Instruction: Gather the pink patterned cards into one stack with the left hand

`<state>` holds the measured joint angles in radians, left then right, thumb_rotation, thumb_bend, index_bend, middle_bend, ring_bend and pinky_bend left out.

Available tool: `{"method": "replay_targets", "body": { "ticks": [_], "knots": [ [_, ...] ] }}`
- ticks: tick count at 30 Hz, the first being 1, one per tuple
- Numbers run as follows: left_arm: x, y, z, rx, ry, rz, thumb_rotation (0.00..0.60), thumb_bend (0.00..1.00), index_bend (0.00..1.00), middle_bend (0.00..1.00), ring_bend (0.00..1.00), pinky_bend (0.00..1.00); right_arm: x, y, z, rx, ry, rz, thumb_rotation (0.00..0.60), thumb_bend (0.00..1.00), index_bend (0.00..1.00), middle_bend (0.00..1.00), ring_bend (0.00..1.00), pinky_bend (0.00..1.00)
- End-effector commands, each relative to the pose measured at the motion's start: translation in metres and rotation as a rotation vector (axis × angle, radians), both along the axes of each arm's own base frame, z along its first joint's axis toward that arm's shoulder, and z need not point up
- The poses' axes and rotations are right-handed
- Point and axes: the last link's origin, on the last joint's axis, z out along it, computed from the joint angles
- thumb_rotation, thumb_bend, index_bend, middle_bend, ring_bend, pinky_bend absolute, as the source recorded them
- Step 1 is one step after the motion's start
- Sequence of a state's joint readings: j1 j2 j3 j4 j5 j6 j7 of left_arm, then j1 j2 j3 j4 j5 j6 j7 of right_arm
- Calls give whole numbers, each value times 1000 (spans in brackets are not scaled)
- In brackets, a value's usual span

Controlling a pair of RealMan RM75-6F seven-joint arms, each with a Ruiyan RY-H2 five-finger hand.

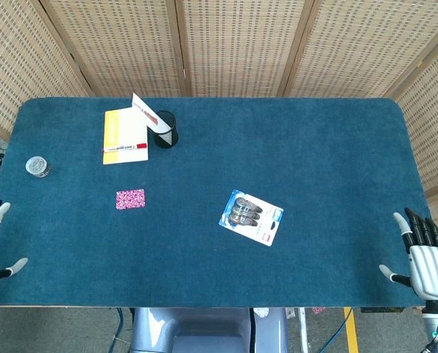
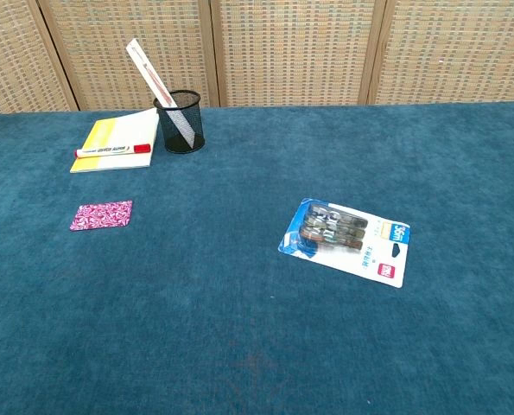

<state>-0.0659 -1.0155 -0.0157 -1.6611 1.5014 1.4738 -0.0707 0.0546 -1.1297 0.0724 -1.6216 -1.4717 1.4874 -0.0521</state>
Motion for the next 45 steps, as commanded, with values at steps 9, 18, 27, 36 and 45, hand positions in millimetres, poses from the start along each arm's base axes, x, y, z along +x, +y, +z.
{"method": "replay_targets", "body": {
  "ticks": [9,18,27,36,45],
  "knots": [
    [0,0,-1,-10,-3,4,600,0,0,0,0,0,0,0,0,0,-6,-1,600,131,15,0,0,0],
    [1,10,-14,-112,-14,14,600,115,0,0,0,0,0,0,0,-2,-10,-6,600,131,15,0,0,0],
    [13,57,-43,-383,-151,-71,600,1000,0,0,0,0,-2,0,1,1,-24,-11,600,131,15,0,0,0],
    [37,104,-77,-538,-179,-61,600,1000,0,0,0,0,-2,-1,1,6,-31,-13,600,131,15,0,0,0],
    [53,148,-116,-592,-189,-3,600,1000,0,0,0,0,-3,0,1,13,-40,-15,600,131,15,0,0,0]
  ]
}}
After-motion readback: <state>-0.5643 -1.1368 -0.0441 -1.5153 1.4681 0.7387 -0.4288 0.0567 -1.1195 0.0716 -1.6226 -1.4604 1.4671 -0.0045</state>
